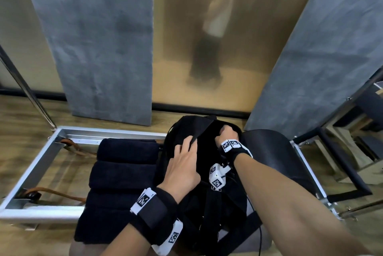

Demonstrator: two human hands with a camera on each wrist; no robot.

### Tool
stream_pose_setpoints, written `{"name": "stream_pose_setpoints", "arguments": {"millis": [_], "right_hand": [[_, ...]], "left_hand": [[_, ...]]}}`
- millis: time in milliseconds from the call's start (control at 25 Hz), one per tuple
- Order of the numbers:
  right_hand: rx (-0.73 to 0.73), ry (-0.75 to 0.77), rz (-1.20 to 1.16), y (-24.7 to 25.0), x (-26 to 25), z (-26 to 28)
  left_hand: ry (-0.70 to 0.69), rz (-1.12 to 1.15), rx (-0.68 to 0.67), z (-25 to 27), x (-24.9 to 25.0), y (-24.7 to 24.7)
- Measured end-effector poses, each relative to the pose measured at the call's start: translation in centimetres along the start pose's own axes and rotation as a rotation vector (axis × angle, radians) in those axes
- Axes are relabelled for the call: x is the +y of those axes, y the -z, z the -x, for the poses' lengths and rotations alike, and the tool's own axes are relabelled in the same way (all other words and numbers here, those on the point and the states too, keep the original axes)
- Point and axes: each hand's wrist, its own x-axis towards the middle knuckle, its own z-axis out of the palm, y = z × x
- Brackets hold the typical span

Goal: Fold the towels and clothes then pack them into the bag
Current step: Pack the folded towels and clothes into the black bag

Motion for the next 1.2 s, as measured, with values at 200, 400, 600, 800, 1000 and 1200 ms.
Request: {"name": "stream_pose_setpoints", "arguments": {"millis": [200,400,600,800,1000,1200], "right_hand": [[-0.143,0.059,0.139,-1.5,0.1,0.1],[-0.328,-0.001,0.311,-1.3,-0.2,-0.2],[-0.283,-0.028,0.239,-0.3,-0.7,-0.2],[-0.216,-0.007,0.118,-0.4,-0.7,0.2],[-0.392,-0.045,0.124,-1.4,1.5,0.4],[-0.398,-0.093,-0.036,-0.7,1.4,0.0]], "left_hand": [[-0.005,-0.011,0.019,0.0,-0.2,-0.6],[0.009,-0.024,0.032,-0.4,-0.1,-0.8],[0.037,-0.021,0.082,-1.1,-0.2,-0.2],[0.051,-0.052,0.066,-1.2,-0.1,-0.1],[0.075,-0.066,0.004,-0.9,-0.1,-0.9],[0.099,-0.063,0.031,-0.7,-0.8,-0.8]]}}
